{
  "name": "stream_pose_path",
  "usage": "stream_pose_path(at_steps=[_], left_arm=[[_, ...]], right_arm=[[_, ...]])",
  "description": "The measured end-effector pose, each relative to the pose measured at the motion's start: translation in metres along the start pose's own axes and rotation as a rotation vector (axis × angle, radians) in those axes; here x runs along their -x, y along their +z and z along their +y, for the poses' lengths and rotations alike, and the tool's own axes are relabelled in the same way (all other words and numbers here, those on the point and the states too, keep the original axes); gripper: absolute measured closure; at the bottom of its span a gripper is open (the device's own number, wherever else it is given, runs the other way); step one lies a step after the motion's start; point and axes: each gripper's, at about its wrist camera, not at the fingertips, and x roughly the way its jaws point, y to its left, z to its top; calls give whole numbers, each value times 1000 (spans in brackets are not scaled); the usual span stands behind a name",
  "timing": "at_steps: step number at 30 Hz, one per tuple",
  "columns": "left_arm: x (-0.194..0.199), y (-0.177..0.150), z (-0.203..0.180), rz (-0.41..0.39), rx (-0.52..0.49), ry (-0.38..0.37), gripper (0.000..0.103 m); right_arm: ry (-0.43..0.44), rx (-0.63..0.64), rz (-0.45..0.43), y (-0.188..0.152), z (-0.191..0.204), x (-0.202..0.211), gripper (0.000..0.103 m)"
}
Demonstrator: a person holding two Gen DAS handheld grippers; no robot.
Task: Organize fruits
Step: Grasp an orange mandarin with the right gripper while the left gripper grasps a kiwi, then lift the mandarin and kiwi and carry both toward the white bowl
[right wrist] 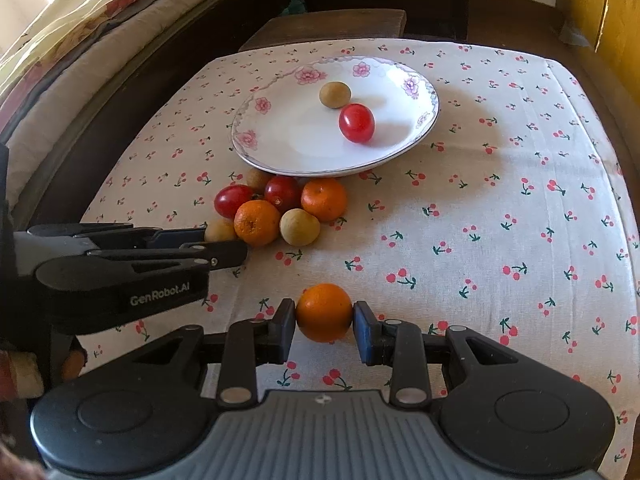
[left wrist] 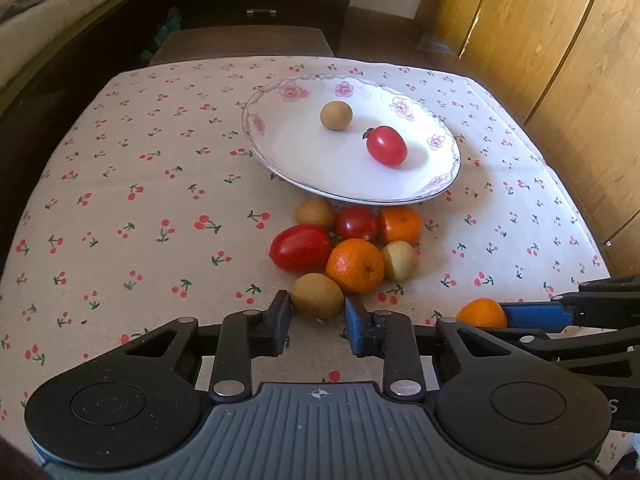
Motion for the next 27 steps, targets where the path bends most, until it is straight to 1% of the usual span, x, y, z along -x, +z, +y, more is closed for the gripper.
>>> stream_pose_path(at_steps=[4,7,13,19,24,27], left_arm=[[5,-2,0,1,-4,-1,66],[9,-5,0,0,7,-21,66],[19,-21,-4,11,-4,-39,66],[25,-35,-9,24,-32,-27,66],[27,-40,-12,14,-66,-12,64],[28,-39,-13,3,-72,-5,61]], right_arm=[[-3,-2,2,-1,-1,1,71],[-2,1,0,-2,0,3,71],[-6,9,7,-10,2,6,71],[-22,34,7,-18,4,9,71],[-23,41,13,-20,3,8,71],[-19,44,16,-19,3,7,71]])
